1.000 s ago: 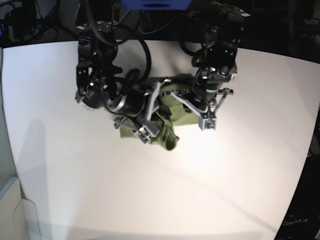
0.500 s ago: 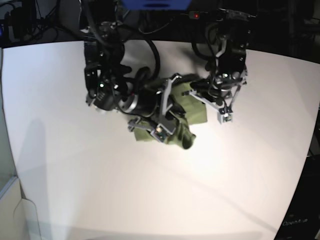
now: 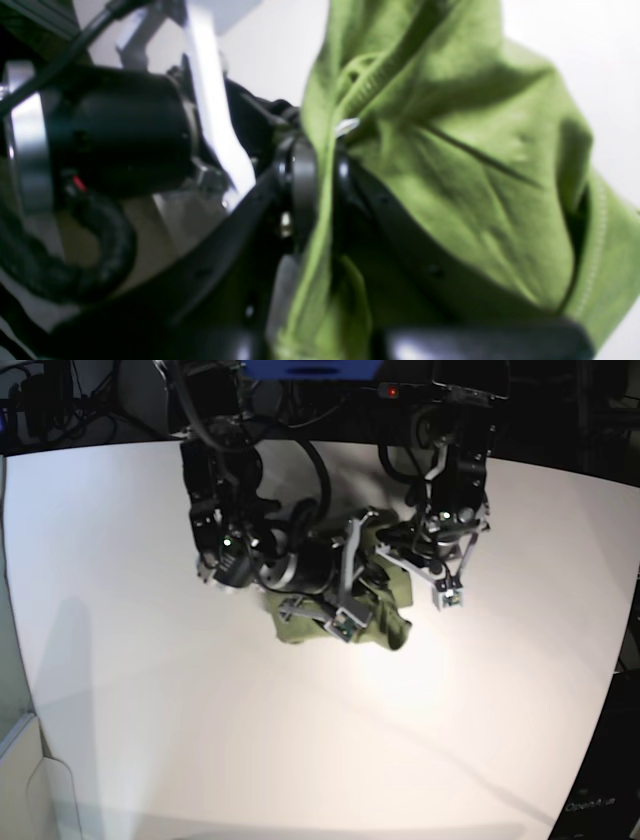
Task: Fold the T-shirt properly
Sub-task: 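Fold the held end over the stack with both grippers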
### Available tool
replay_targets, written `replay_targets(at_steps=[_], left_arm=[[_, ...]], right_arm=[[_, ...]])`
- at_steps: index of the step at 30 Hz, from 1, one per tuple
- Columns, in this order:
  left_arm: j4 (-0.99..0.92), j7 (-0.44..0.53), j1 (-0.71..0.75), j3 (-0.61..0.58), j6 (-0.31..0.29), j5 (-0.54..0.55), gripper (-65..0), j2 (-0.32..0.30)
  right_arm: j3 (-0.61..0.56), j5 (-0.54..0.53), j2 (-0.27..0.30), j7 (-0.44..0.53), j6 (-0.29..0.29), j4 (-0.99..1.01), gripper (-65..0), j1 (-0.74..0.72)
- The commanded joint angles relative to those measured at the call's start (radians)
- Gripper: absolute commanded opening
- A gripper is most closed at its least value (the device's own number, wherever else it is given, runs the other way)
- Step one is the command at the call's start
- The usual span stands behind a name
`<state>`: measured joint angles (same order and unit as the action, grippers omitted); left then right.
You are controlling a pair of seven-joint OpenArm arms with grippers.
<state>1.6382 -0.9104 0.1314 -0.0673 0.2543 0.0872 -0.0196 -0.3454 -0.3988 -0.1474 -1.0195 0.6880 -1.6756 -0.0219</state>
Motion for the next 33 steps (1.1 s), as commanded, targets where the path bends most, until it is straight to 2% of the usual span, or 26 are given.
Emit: replay_targets(at_steps=[1,7,13,15,22,24,33], left_arm=[[0.029,-0.002,-0.002,-0.001,-0.003,0.006,-57.1,-0.001],[0.069,-0.005,-0.002,-0.001,-0.003,0.006,-57.1,-0.001],[0.067,-0.003,-0.002,-0.001,-0.003,0.006,-57.1,-0.001],[0.067,-0.002,-0.002,-0.001,-0.003,0.006,-57.1,-0.001],[0.067,-0.003,0.000,-0.001,-0.003,0.006,-57.1,-0.001],[0.067,-0.006,0.000,-0.001,-0.003,0.006,-57.1,-0.001],[0.067,-0.002,0.021,0.001,-0.003,0.006,-57.1,-0.018]], right_arm=[[-0.008,-0.022,-0.010,0.023,0.010,-0.010,-63.0,-0.023],[-0.080,-0.022,-0.010,0.024,0.010,0.027,-63.0,-0.043],[-0.080,-0.022,-0.010,0.024,0.010,0.027,-62.2,-0.045],[-0.082,-0.022,-0.010,0.023,0.010,0.027,-57.6,-0.056],[-0.086,-0.022,-0.010,0.012,0.010,0.027,-24.8,-0.056],[-0.105,-0.022,-0.010,0.012,0.010,0.024,-19.6,-0.056],[-0.105,-0.022,0.001,0.014,0.010,0.018,-18.3,-0.056]])
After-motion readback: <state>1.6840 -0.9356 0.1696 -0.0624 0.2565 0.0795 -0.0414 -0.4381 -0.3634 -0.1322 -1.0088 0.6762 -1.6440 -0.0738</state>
